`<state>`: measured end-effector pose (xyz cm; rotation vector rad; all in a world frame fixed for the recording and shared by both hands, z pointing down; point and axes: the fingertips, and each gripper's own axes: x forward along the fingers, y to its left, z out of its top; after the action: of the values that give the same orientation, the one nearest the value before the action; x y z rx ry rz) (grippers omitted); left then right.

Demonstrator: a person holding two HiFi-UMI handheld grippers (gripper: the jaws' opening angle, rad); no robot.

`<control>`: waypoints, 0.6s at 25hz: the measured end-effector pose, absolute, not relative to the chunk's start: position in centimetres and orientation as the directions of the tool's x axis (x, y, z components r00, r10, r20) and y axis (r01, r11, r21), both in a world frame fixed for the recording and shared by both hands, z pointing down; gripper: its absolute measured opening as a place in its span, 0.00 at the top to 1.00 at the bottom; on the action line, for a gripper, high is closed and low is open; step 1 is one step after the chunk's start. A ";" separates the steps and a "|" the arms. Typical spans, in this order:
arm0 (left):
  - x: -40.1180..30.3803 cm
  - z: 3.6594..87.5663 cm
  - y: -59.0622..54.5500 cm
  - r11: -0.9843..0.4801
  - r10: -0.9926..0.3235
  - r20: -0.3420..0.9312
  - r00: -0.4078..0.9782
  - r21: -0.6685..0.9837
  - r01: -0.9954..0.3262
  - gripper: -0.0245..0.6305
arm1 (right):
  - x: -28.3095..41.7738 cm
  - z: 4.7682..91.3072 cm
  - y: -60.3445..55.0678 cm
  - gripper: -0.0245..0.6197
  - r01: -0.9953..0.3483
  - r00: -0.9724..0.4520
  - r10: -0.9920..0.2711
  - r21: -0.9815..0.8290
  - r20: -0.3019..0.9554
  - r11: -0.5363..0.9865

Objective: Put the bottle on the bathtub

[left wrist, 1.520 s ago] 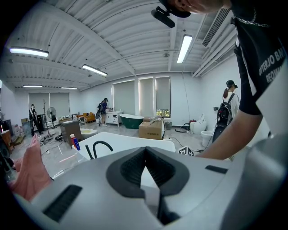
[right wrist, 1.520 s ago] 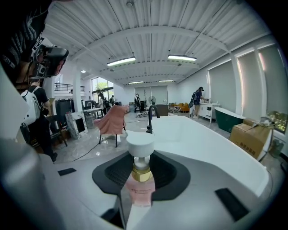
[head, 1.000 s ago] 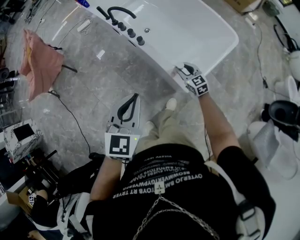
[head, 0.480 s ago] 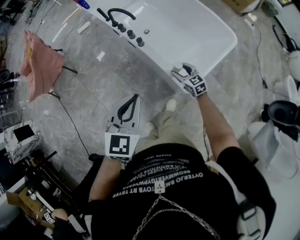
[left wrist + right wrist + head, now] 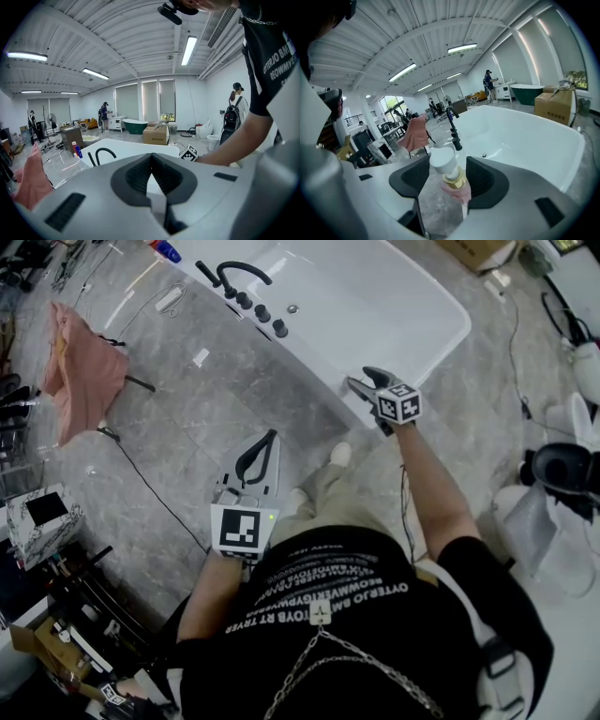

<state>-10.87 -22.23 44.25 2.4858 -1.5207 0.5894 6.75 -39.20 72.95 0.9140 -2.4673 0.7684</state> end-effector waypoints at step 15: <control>-12.5 41.4 -22.1 -0.430 -0.860 0.323 0.395 -0.043 -0.902 0.96 | 11.8 67.3 -34.5 0.66 -0.773 -0.611 -0.604 -0.223 0.511 0.593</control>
<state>-12.46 -22.06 41.36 2.5047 -1.5931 0.4509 11.76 -34.51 67.26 1.1081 -2.4409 0.6074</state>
